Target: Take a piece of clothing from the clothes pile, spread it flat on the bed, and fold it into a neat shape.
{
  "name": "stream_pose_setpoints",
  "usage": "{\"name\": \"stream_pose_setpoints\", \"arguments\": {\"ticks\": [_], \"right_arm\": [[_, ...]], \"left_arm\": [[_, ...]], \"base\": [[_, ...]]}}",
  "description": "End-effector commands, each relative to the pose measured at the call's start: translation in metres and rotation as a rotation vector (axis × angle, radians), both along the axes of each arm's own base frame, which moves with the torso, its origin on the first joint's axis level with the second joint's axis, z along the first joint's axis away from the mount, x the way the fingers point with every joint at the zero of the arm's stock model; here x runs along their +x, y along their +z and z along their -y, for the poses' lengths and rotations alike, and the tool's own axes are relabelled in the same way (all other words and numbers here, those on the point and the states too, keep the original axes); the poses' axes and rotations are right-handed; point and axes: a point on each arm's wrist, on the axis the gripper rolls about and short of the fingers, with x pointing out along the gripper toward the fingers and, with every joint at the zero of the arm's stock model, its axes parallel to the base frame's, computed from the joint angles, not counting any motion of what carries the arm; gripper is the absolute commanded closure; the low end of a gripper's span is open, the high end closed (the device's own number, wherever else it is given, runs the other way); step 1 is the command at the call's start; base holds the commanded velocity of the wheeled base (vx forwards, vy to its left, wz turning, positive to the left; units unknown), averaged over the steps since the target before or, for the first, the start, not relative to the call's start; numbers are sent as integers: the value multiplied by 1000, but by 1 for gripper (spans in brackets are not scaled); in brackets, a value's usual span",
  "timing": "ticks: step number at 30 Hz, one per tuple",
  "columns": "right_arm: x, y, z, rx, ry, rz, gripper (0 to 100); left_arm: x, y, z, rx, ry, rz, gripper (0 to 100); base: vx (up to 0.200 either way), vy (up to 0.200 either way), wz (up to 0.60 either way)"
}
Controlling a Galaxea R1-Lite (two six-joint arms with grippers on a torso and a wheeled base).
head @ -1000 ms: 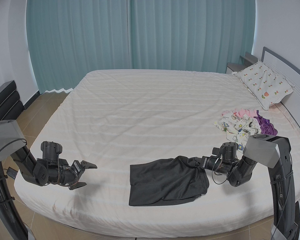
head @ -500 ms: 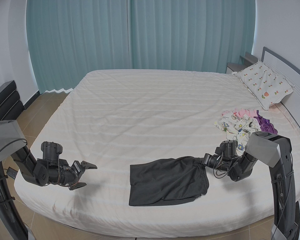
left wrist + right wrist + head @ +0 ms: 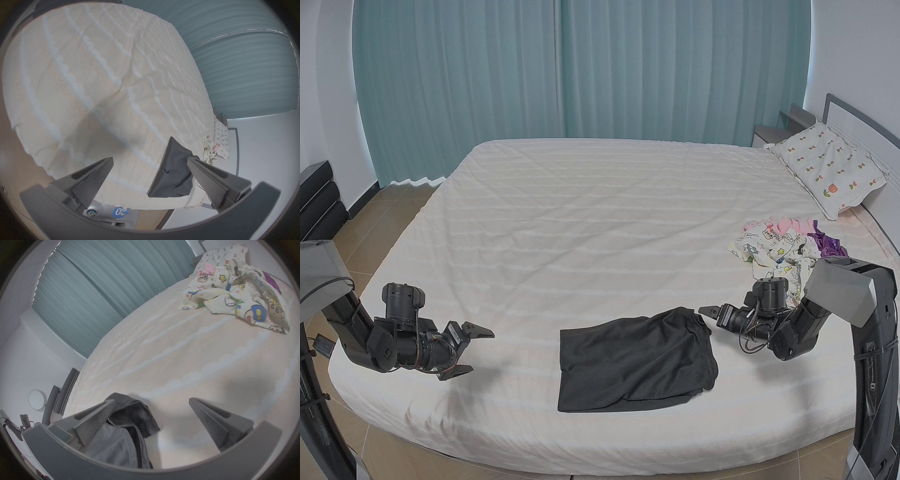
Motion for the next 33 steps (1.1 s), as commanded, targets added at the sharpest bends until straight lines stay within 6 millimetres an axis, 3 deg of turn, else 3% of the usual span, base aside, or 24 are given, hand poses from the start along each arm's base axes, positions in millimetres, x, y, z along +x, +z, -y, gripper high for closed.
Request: {"name": "stream_pose_setpoints", "arguments": {"ticks": [1,12,20,21,33], "right_arm": [[-28,12,8,23,28,-8,0],[-83,-10,-26,57,235,-107,0],[-91,-15,-29,52,264,-112,0],[-92,-15,-29,44,271,-113,100],[-111,-13,-17,-13,285,-146,100]], "left_arm": [[0,0,0,0,1,-1,0],[0,0,0,0,1,-1,0],[1,0,0,1,0,1,0],[1,0,0,1,0,1,0],[2,0,0,-1,2,1,0]], "base": [[0,0,0],[0,0,0],[0,0,0],[0,0,0],[0,0,0]]}}
